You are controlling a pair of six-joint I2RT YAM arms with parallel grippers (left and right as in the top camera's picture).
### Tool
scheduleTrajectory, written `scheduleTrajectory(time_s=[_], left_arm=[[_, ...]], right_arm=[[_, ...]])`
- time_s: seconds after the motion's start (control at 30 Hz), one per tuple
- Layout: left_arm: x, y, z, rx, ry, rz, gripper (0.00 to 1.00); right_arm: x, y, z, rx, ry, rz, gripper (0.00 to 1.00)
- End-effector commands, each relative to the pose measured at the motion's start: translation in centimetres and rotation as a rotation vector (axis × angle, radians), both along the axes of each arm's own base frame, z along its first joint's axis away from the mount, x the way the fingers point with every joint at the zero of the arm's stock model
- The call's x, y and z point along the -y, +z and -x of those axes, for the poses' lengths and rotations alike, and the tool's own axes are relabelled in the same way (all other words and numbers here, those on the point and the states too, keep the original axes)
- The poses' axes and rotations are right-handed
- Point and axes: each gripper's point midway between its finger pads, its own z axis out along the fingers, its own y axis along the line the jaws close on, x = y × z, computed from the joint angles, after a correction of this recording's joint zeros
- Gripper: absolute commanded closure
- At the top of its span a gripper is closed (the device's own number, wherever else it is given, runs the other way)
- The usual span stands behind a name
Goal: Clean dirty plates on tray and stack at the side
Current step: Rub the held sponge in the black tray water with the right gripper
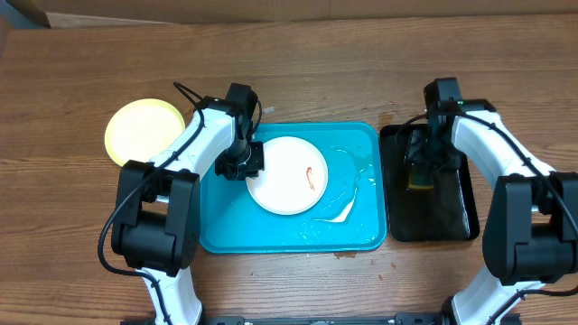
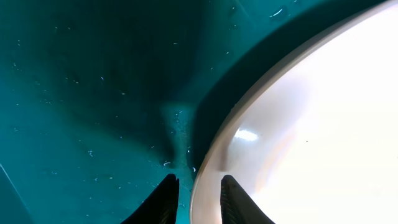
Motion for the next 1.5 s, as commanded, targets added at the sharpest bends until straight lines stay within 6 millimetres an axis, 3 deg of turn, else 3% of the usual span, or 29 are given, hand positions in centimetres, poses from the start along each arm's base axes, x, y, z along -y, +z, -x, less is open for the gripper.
scheduleTrajectory(time_s=[0.0, 0.1, 0.4, 0.67, 0.8, 0.97, 1.07, 1.2, 1.4, 1.47], left_arm=[[0.04, -0.28, 0.18, -0.008, 0.007, -0.013, 0.75], [0.05, -0.28, 0.18, -0.008, 0.007, -0.013, 0.75], [0.04, -0.28, 0.18, -0.008, 0.007, -0.013, 0.74], [0.06, -0.28, 0.13, -0.006, 0.007, -0.012, 0.74], [0.07, -0.28, 0.05, -0.003, 0.007, -0.012, 0.73], [0.09, -0.29, -0.06, 0.002, 0.006, -0.011, 0.72], [0.15, -0.30, -0.27, 0.010, 0.006, -0.009, 0.72], [0.22, -0.41, -0.47, 0.017, 0.006, -0.007, 0.73], [0.16, -0.51, -0.31, 0.012, 0.006, -0.008, 0.82], [0.16, -0.54, -0.25, 0.011, 0.006, -0.009, 0.80]], right_arm=[[-0.85, 0.00, 0.10, 0.010, 0.034, -0.043, 0.46], [-1.44, -0.19, 0.30, 0.005, 0.061, -0.077, 0.53], [-1.40, -0.57, 0.75, -0.007, 0.060, -0.075, 0.62], [-1.41, -0.56, 0.59, 0.000, 0.061, -0.076, 0.96], [-1.41, -0.56, 0.57, 0.000, 0.094, -0.073, 0.96], [-1.43, -0.54, 0.48, 0.003, 0.113, -0.072, 0.86], [-1.42, -0.56, 0.70, -0.006, 0.112, -0.073, 0.96], [-1.41, -0.56, 0.75, -0.008, 0.112, -0.072, 0.96], [-1.42, -0.55, 0.51, 0.002, 0.105, -0.073, 0.96], [-1.44, -0.52, 0.20, 0.015, 0.106, -0.073, 0.96]])
